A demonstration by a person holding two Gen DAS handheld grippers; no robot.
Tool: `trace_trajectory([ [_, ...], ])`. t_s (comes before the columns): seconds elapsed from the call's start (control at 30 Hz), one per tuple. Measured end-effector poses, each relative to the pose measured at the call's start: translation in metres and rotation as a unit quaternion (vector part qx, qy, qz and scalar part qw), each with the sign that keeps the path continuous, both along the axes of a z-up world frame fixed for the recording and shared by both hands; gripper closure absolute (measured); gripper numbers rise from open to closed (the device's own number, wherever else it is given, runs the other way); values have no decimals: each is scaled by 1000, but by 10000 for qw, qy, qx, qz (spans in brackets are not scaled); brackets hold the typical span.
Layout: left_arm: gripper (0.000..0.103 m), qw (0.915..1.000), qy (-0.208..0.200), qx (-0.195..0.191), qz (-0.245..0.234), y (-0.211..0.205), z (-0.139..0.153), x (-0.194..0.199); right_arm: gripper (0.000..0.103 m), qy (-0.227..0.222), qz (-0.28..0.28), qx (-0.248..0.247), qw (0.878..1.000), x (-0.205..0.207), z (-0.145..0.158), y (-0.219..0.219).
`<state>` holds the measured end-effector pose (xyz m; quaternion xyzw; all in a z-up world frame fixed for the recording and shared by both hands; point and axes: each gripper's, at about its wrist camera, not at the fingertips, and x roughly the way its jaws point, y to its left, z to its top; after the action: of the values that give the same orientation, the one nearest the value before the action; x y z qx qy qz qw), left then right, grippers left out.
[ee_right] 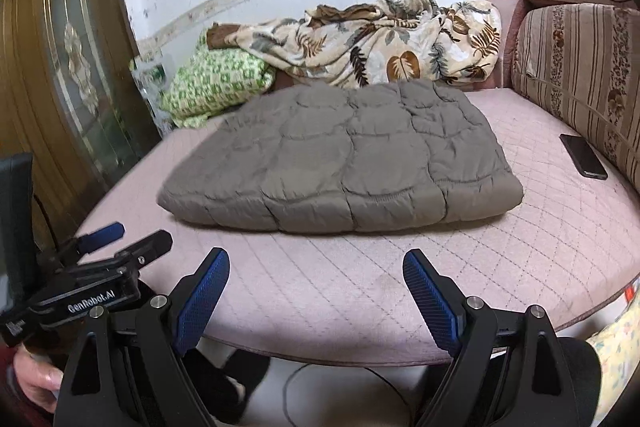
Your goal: Fold large clothes
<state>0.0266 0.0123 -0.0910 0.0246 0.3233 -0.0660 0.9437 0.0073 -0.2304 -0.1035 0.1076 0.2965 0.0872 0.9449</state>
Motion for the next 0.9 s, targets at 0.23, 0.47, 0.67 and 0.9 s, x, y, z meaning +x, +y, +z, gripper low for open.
trace_trajectory([
  [0.23,7,9986,-381,323,188,-2,36,-9,11,-173,-119,71,9998,-7,46,-4],
  [0.47,7,9974,-220,610,311,-3,34,0,10,-166,-26,21,9999,-9,43,10],
  [0.67,7,9974,-223,656,207,-8,33,-3,10,-100,-35,-15,9999,-8,37,13],
  [0.9,7,9973,-139,689,198,-9,27,0,10,-78,-33,-22,10000,-8,35,14],
])
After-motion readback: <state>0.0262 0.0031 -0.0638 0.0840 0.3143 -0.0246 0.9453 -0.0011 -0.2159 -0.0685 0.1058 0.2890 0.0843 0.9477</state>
